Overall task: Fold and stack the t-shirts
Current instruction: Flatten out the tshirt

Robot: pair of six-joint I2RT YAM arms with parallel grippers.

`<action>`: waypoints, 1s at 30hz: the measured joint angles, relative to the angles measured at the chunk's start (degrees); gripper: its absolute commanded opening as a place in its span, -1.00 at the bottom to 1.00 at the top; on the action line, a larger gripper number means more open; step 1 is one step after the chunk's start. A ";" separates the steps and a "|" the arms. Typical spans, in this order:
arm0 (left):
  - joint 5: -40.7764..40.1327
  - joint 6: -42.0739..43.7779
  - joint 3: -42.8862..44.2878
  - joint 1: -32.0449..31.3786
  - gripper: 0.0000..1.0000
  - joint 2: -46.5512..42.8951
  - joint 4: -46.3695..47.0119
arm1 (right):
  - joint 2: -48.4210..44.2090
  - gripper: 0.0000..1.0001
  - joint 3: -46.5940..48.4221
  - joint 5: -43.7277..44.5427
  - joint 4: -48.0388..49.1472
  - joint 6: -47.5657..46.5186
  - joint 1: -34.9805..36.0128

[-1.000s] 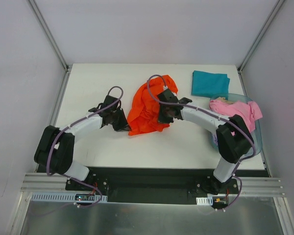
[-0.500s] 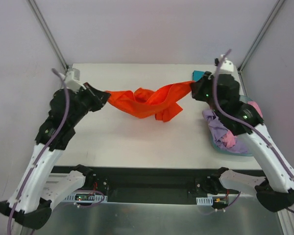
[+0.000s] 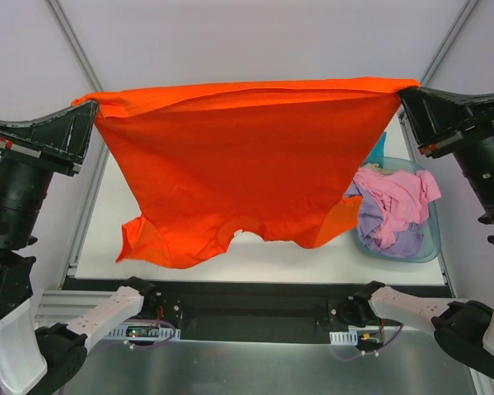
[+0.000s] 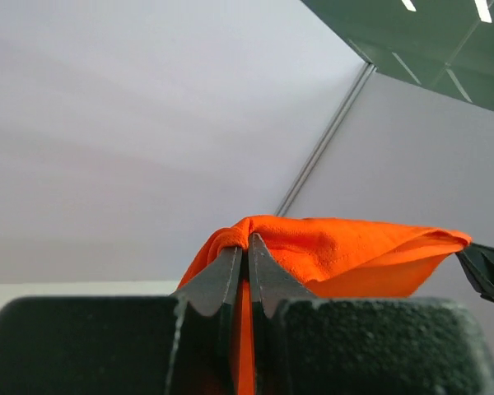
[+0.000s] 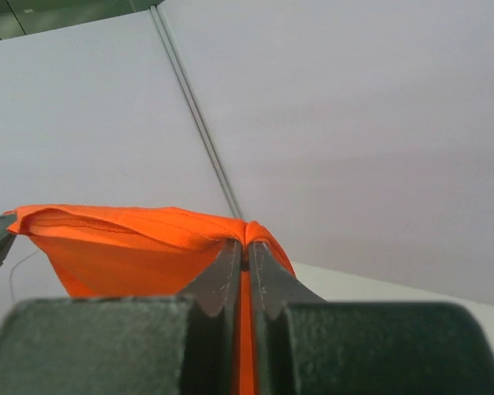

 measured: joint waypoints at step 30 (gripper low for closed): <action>-9.62 9.88 22.95 14.16 -1.00 38.25 0.00 | 35.45 -0.99 7.48 -9.81 17.16 2.34 -17.59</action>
